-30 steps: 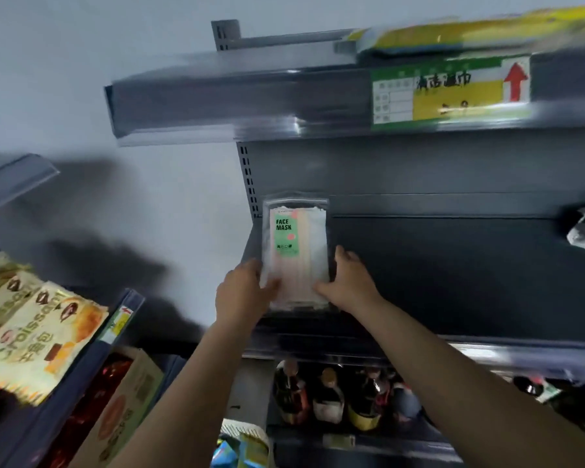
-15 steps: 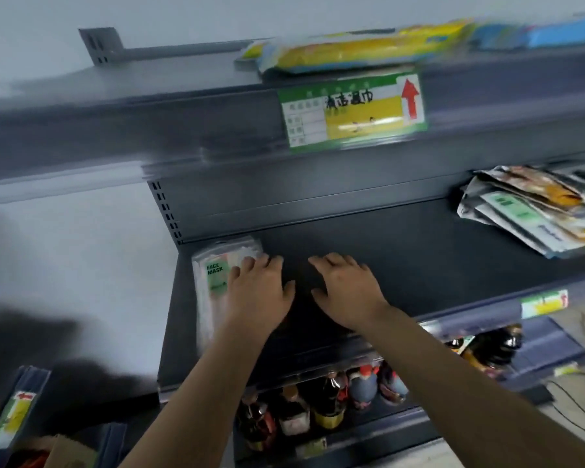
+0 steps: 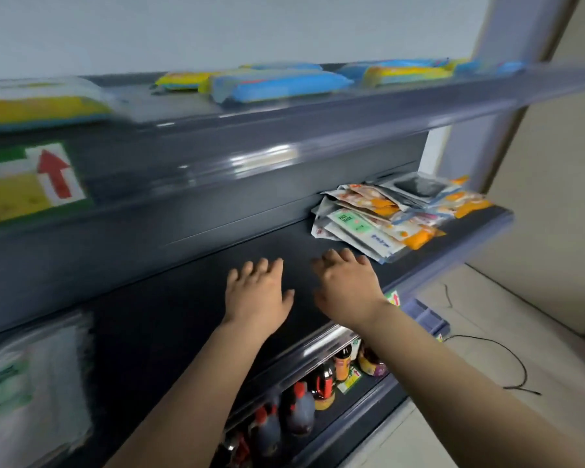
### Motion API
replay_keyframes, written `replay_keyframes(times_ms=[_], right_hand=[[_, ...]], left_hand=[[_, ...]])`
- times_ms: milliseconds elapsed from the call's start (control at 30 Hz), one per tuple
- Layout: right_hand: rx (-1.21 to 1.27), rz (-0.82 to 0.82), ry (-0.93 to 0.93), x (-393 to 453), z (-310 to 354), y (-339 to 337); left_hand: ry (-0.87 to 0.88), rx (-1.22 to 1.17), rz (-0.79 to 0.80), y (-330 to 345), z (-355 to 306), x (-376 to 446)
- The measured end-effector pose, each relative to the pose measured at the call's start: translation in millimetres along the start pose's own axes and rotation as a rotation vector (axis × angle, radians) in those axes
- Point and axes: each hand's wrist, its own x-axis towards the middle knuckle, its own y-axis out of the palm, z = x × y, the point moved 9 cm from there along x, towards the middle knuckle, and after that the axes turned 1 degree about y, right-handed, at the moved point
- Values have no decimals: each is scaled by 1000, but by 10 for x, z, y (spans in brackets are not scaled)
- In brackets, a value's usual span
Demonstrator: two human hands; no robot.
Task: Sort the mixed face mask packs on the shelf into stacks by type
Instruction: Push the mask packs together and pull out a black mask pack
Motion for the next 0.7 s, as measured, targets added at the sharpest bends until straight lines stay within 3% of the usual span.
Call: replay_keyframes(times_ms=[467,700], right_hand=[[1,-9,125,73,-2419,58],[-3,10,145,249,-3247,144]], left_hand=[[73,-51,-90,153,-2086,1203],[74,-43,-73,311,-2806,1698]])
